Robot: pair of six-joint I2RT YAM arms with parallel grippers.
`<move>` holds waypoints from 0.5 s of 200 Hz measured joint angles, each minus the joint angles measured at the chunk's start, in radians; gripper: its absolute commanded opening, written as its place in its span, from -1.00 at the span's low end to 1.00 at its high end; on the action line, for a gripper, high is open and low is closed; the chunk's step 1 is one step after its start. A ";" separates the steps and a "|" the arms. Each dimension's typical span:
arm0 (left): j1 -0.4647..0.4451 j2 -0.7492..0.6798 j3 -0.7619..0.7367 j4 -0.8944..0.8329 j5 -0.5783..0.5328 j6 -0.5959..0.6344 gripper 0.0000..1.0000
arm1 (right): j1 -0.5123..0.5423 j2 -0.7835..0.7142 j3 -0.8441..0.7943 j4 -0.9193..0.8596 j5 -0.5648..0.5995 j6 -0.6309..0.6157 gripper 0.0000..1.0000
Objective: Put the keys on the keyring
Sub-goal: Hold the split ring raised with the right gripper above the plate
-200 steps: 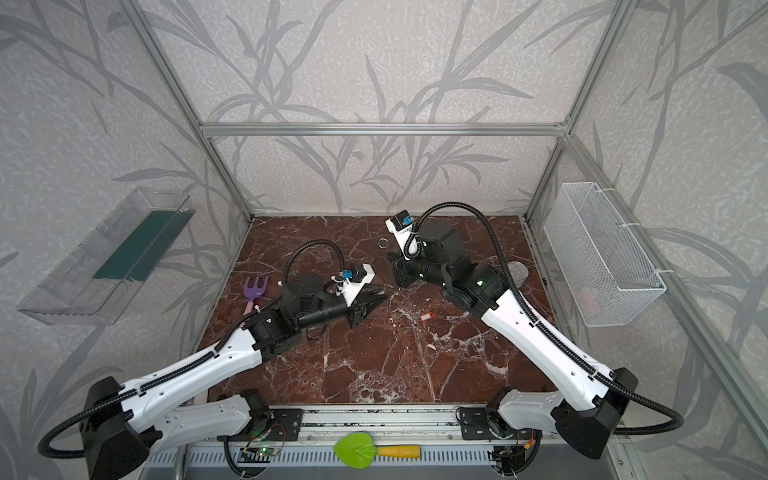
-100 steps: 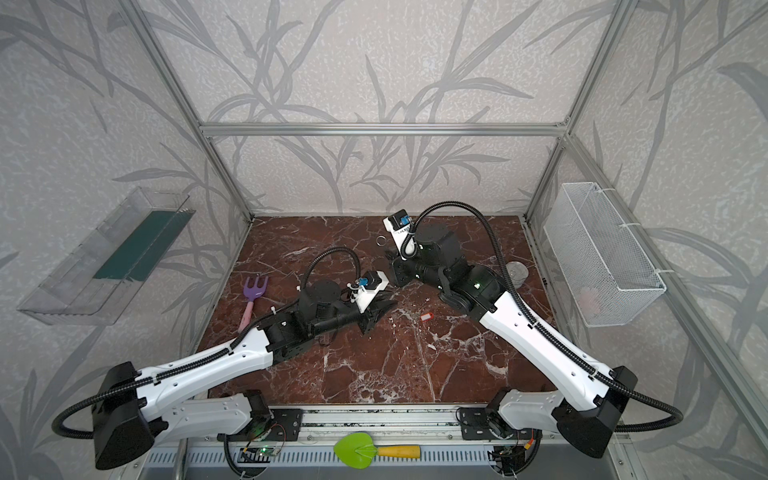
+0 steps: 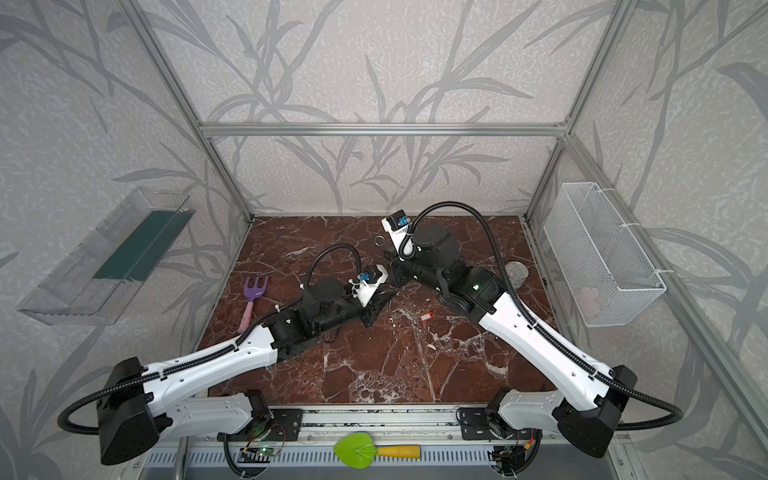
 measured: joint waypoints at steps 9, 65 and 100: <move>0.000 0.000 0.000 0.001 -0.005 0.000 -0.42 | 0.000 0.000 0.000 0.000 0.002 0.001 -1.00; -0.001 0.000 0.002 0.009 -0.016 0.006 -0.46 | 0.006 0.000 0.000 0.000 0.014 0.003 -1.00; -0.005 0.000 0.002 0.011 -0.013 0.007 -0.48 | 0.010 0.000 0.000 0.000 0.019 0.005 -1.00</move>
